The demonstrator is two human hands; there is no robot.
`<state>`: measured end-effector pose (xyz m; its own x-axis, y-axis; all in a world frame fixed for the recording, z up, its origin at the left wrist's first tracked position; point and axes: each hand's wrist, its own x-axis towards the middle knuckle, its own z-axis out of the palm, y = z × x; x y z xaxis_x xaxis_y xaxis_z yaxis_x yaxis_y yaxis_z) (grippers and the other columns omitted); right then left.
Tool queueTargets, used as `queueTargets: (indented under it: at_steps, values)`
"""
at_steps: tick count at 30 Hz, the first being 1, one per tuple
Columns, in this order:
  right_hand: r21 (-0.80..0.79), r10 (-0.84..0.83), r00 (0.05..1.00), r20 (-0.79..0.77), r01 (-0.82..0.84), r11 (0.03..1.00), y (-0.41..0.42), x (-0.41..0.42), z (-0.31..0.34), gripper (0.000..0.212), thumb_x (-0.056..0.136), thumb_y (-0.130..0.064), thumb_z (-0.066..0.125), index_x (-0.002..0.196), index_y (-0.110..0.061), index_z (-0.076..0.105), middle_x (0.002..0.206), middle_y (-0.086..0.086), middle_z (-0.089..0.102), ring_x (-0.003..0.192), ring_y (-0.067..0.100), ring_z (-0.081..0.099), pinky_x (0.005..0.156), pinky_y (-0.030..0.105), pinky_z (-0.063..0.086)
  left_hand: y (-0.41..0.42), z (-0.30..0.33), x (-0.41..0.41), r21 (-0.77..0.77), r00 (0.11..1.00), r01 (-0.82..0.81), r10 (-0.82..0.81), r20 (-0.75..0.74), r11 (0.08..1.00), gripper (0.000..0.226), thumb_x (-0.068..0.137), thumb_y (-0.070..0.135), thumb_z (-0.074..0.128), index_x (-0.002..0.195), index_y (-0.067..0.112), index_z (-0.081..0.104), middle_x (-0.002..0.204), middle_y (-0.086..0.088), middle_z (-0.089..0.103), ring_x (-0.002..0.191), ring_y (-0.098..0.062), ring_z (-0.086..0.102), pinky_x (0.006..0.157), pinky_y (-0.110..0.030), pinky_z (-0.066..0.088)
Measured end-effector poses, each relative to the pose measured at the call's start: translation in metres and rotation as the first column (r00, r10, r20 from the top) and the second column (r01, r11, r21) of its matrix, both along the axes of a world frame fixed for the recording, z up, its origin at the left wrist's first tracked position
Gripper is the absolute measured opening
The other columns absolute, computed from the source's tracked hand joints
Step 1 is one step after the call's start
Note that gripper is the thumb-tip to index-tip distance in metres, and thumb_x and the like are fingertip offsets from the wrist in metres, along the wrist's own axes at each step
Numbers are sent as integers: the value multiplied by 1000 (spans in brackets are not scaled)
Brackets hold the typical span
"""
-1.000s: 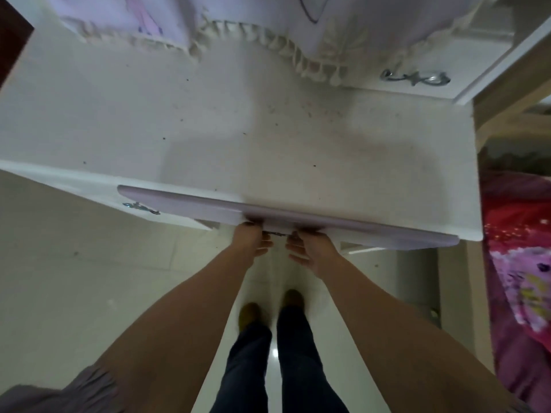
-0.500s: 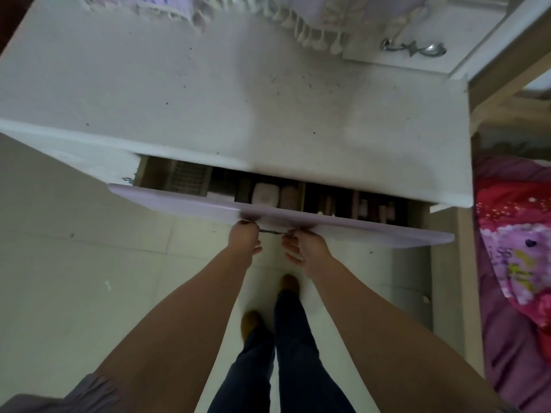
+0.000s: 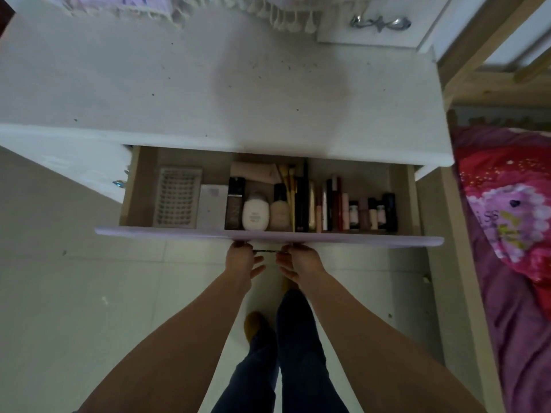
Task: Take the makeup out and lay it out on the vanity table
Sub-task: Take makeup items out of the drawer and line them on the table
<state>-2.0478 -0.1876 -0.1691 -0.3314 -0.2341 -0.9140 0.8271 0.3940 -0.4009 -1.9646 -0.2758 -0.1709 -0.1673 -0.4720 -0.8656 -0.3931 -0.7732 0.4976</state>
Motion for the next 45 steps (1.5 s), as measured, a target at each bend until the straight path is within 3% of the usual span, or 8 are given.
queueTargets:
  at_steps: [8, 17, 24, 27, 30, 34, 39, 45]
  values:
    - [11, 12, 1000, 19, -12, 1000, 1, -7, -29, 13, 98, -10, 44, 97, -8, 57, 96, 10, 64, 90, 23, 61, 82, 36, 51, -1, -24, -2, -6, 1000, -11, 11, -10, 1000, 24, 97, 1, 35, 103, 8, 57, 108, -12, 57, 100, -26, 55, 87, -43, 50]
    - [-111, 119, 993, -6, -118, 987, 15, -10, -51, 13, 99, -16, 46, 105, -13, 57, 109, 8, 64, 95, 20, 64, 76, 31, 54, 3, -43, -2, -49, 1000, -17, 16, -26, 999, 22, 94, -8, 38, 106, 4, 52, 115, -19, 54, 104, -30, 53, 80, -39, 49]
    - [-47, 403, 915, -32, -404, 913, 37, -26, -22, 14, 97, -20, 50, 110, -20, 52, 115, 3, 59, 94, 15, 60, 74, 27, 52, 32, -26, 6, -168, 838, 501, -429, 337, 849, 54, 96, 8, 42, 145, 5, 19, 117, -12, 49, 105, -28, 56, 83, -37, 48]
    - [-25, 642, 759, -109, -648, 762, 63, -43, 11, 18, 97, -26, 48, 115, -25, 53, 115, -1, 59, 97, 12, 61, 80, 26, 51, 56, 19, 2, -157, 578, 811, -727, 370, 564, 50, 98, 16, 42, 145, 12, 28, 131, -12, 48, 115, -26, 53, 94, -33, 46]
    - [31, 789, 570, -228, -806, 591, 92, -78, 52, 20, 100, -25, 42, 104, -20, 61, 101, -2, 65, 89, 11, 62, 70, 18, 48, 61, 72, -26, -208, 252, 957, -932, 259, 201, 26, 97, 18, 42, 105, 5, 64, 105, -12, 65, 91, -19, 60, 87, -33, 50]
    - [413, 802, 339, -493, -720, 558, 97, -134, 63, 23, 98, -17, 42, 85, -18, 60, 88, 3, 62, 70, 10, 54, 58, 18, 36, 52, 78, -104, -475, 220, 879, -915, 339, 35, 25, 98, 21, 40, 104, 10, 62, 95, -10, 65, 84, -23, 61, 78, -39, 51]
    - [825, 808, -288, -514, -424, 374, 78, -166, 13, 23, 85, -10, 60, 107, -8, 65, 104, 16, 61, 96, 36, 56, 72, 37, 44, 45, 16, -170, -501, 152, 847, -823, 547, -177, 29, 96, 17, 42, 123, 10, 51, 120, -15, 54, 102, -34, 58, 79, -40, 49]
    - [894, 794, -470, -385, -404, 194, 72, -174, -17, 30, 69, -18, 67, 97, -11, 72, 115, 19, 63, 107, 39, 59, 78, 48, 50, 46, -13, -181, -309, -42, 882, -713, 700, -356, 36, 95, 19, 48, 128, 8, 42, 127, -16, 49, 104, -34, 57, 76, -40, 47]
